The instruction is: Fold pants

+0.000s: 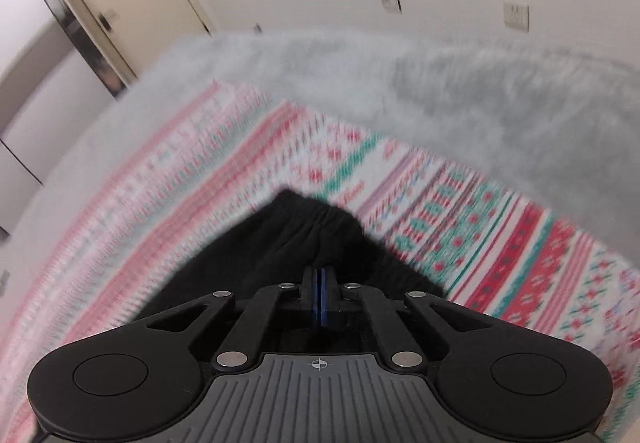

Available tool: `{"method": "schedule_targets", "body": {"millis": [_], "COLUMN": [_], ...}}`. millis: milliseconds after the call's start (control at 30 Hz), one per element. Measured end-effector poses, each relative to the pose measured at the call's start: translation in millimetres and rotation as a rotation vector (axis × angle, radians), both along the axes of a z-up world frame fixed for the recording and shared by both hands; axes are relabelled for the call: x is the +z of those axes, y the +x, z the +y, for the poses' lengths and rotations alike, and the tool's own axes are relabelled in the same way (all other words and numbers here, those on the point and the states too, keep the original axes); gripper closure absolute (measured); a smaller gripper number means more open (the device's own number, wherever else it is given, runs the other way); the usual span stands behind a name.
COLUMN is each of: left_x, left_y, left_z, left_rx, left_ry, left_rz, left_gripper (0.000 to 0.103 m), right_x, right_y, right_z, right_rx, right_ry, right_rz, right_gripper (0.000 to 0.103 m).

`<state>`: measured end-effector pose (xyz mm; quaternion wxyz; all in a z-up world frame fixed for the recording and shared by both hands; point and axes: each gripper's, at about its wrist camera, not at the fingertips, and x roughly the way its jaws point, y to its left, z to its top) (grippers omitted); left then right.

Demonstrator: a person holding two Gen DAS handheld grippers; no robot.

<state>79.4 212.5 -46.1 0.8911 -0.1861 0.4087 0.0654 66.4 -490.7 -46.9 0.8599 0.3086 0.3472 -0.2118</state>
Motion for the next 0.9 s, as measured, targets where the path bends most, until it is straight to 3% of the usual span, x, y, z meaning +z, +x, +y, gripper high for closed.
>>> {"method": "schedule_targets", "body": {"millis": [100,167,267,333,400,500,533,567,667,700,800,900], "left_x": [-2,-2,-1,-1,-2,0,1,2,10,12,15,7], "left_y": [0,0,-2,-4,-6,-8,-9,-10,-19,-24,-29,-27], "left_z": [-3,-4,-1,-1,-3,0,1,5,20,27,45,57], "left_rx": [-0.010,-0.023,-0.027,-0.033,-0.046,-0.051,-0.042,-0.037,-0.010,0.013,0.069,0.111], "left_ry": [0.019,0.036,0.032,0.038,0.052,0.051,0.052,0.045,-0.015,-0.028,-0.056,-0.179], "left_rz": [0.008,0.010,0.010,0.009,0.012,0.015,0.014,0.007,-0.039,-0.058,-0.068,-0.049], "left_gripper": [0.059,0.059,0.059,0.058,0.058,0.045,0.037,0.034,0.033,0.033,0.033,0.033], "right_x": [28,34,2,-31,-44,-19,-9,-4,-24,-30,-13,13], "right_y": [-39,-61,-66,-63,-63,-73,-75,-73,-49,-43,-53,-46], "right_z": [2,10,8,-6,-12,-1,3,4,-1,-1,11,43], "right_rx": [0.025,0.044,0.010,-0.035,-0.053,-0.040,-0.032,-0.026,0.006,0.008,-0.040,-0.019], "right_ry": [-0.030,-0.079,-0.108,-0.033,0.000,-0.066,-0.087,-0.099,-0.092,-0.086,-0.130,-0.246], "right_rz": [-0.148,-0.196,-0.087,0.005,0.010,-0.090,-0.120,-0.115,0.075,0.131,0.092,0.098], "right_gripper": [0.102,0.102,0.102,0.102,0.103,0.103,0.103,0.103,0.101,0.093,0.092,0.091]}}
